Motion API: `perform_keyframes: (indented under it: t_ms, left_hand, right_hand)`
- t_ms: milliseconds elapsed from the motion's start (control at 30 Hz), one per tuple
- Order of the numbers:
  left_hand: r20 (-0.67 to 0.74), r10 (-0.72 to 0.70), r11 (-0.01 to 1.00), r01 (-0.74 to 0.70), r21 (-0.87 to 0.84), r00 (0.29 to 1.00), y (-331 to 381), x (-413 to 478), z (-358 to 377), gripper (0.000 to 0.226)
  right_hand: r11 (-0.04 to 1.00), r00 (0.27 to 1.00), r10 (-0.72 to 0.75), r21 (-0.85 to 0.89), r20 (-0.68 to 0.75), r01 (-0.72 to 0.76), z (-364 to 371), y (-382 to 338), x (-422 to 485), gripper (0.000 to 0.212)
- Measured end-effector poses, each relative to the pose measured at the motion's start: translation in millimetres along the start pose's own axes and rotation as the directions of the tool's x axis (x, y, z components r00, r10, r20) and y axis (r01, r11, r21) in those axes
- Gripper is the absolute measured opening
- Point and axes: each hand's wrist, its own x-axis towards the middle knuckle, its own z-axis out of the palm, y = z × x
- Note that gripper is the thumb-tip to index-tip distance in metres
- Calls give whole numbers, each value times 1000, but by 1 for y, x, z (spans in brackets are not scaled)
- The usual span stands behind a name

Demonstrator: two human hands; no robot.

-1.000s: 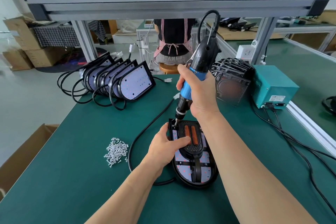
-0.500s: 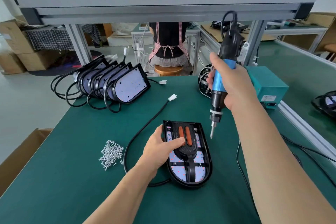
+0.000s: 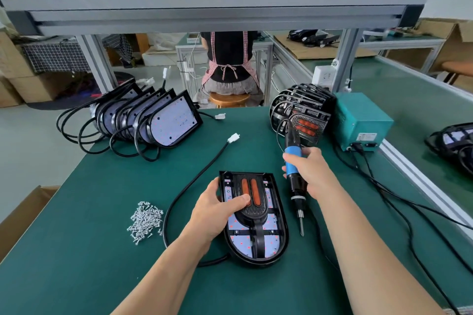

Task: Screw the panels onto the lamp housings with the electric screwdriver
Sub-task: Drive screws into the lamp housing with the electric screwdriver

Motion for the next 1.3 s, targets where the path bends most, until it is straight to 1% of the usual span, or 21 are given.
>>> perform_keyframes:
  t_ms: [100, 233, 300, 400, 433, 500, 567, 600, 633, 700, 767, 800, 867, 933, 1000, 1033, 1100, 1167, 1233, 1267, 1300]
  left_hand:
    - [-2, -5, 1000, 6, 15, 1000, 1, -1, 0, 50]
    - [-8, -31, 999, 31, 32, 999, 2, -2, -1, 57]
    - [5, -37, 999, 37, 39, 999, 3, -3, -1, 50]
    - [33, -28, 996, 25, 84, 999, 11, -6, -3, 34]
    - [14, -19, 993, 18, 117, 1000, 15, -7, -4, 34]
    - [-129, 38, 965, -2, 263, 991, 20, -2, -10, 38]
    - [-303, 208, 854, -22, 519, 930, 23, 8, -22, 27]
    - [-324, 289, 771, -18, 637, 901, 22, 14, -29, 27]
    - [-306, 325, 682, 3, 732, 895, 22, 20, -37, 32]
    - [-270, 262, 509, 105, 854, 926, 21, 30, -48, 45]
    - [-265, 159, 398, 184, 899, 951, 21, 36, -50, 49]
    - [-258, 132, 369, 194, 909, 957, 20, 38, -48, 47]
    - [-246, 131, 353, 187, 917, 960, 19, 41, -45, 41]
    - [-226, 128, 356, 167, 919, 966, 19, 43, -42, 39]
    - [-197, 101, 398, 142, 906, 975, 19, 44, -39, 39]
    - [-183, 81, 454, 127, 882, 980, 20, 45, -38, 38]
    - [-160, 24, 636, 109, 764, 987, 22, 43, -36, 30]
    - [-131, -52, 830, 116, 545, 990, 25, 38, -31, 19]
    - [-70, -129, 916, 146, 373, 989, 30, 32, -27, 40]
    - [-15, -165, 931, 160, 328, 986, 33, 29, -25, 48]
    - [44, -181, 936, 158, 314, 983, 35, 27, -23, 50]
  right_hand:
    - [975, 987, -142, -185, -73, 126, 4, 9, -4, 45]
    - [925, 948, -301, -272, -107, 263, 10, 21, -7, 39]
    - [910, 937, -336, -289, -95, 297, 10, 27, -9, 41]
    - [881, 919, -391, -310, -52, 357, 9, 30, -13, 50]
    - [855, 899, -437, -328, -39, 402, 9, 30, -14, 52]
    - [758, 825, -564, -387, 13, 524, 9, 30, -16, 44]
    - [667, 760, -645, -428, 79, 610, 10, 30, -16, 29]
    - [649, 750, -653, -433, 105, 625, 11, 30, -16, 23]
    - [639, 747, -652, -437, 127, 633, 11, 30, -17, 19]
    - [628, 746, -644, -442, 169, 641, 13, 30, -18, 17]
    - [624, 751, -626, -442, 210, 644, 14, 29, -20, 20]
    - [625, 754, -619, -442, 220, 643, 14, 28, -20, 21]
    - [631, 759, -611, -442, 222, 638, 13, 28, -22, 24]
    - [637, 762, -610, -437, 218, 635, 12, 28, -23, 25]
    - [644, 768, -602, -435, 219, 629, 12, 28, -23, 26]
    - [647, 770, -599, -434, 221, 627, 12, 28, -23, 26]
    - [656, 777, -591, -432, 217, 619, 13, 28, -23, 26]
    - [671, 789, -579, -429, 205, 604, 13, 28, -23, 25]
    - [682, 797, -573, -428, 192, 593, 14, 28, -23, 24]
    - [684, 799, -572, -430, 184, 589, 15, 28, -23, 24]
    - [684, 801, -572, -434, 178, 586, 16, 28, -23, 24]
